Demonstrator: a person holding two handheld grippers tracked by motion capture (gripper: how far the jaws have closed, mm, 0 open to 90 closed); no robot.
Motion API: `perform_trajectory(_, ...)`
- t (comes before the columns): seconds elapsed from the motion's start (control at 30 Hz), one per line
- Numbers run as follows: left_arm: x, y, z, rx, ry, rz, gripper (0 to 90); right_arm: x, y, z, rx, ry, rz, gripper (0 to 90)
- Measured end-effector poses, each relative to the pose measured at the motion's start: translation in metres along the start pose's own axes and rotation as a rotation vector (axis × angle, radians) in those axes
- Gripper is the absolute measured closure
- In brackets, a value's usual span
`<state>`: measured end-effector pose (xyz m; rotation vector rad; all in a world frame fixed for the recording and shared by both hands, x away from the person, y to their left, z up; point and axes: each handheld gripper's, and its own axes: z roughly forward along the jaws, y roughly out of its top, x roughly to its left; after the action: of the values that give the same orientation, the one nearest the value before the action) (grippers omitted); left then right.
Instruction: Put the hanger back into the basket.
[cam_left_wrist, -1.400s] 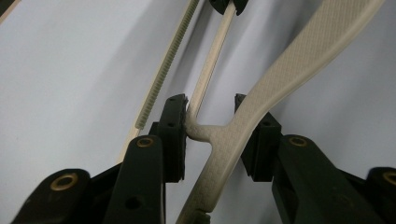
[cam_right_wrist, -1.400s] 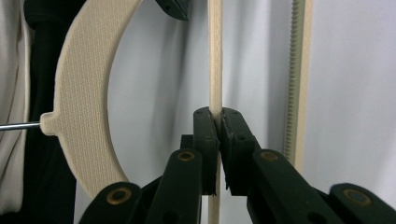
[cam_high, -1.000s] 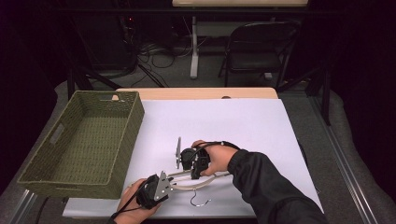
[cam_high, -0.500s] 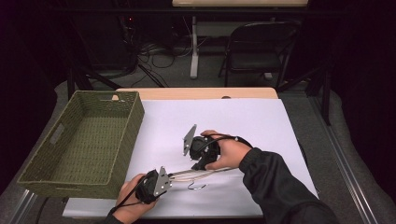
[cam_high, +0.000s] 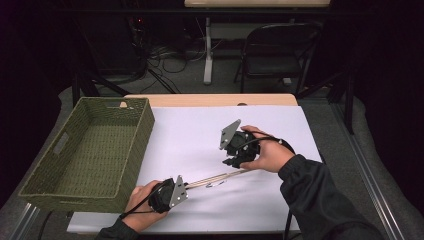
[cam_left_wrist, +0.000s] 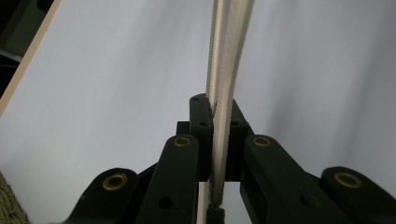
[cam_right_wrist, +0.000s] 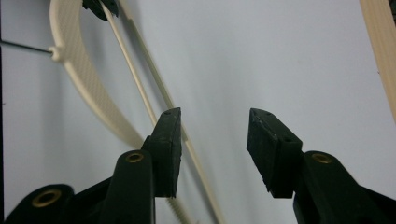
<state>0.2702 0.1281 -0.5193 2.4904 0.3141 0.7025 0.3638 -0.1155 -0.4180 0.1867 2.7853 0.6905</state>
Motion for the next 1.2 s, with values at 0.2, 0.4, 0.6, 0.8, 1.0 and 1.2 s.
perform_trajectory(0.2,0.011,0.005,-0.001,0.005,0.024,-0.032,87.2,-0.007,-0.013,-0.005,0.007,-0.038,0.018,54.6)
perform_trajectory(0.4,0.022,0.008,-0.002,-0.004,0.051,-0.095,87.3,-0.01,-0.021,-0.009,0.011,-0.055,0.045,53.5)
perform_trajectory(0.6,0.033,0.008,-0.006,-0.006,0.068,-0.167,87.3,-0.012,-0.031,-0.012,0.026,-0.069,0.06,53.5)
perform_trajectory(0.8,0.045,0.009,-0.008,-0.007,0.07,-0.264,87.3,-0.013,-0.039,-0.015,0.027,-0.077,0.073,53.0)
perform_trajectory(1.0,0.061,0.017,-0.01,-0.021,0.061,-0.346,87.3,-0.011,-0.047,-0.015,0.029,-0.077,0.084,52.8)
perform_trajectory(1.2,0.08,0.038,-0.005,-0.032,0.059,-0.408,87.3,-0.011,-0.052,-0.018,0.019,-0.083,0.107,52.8)
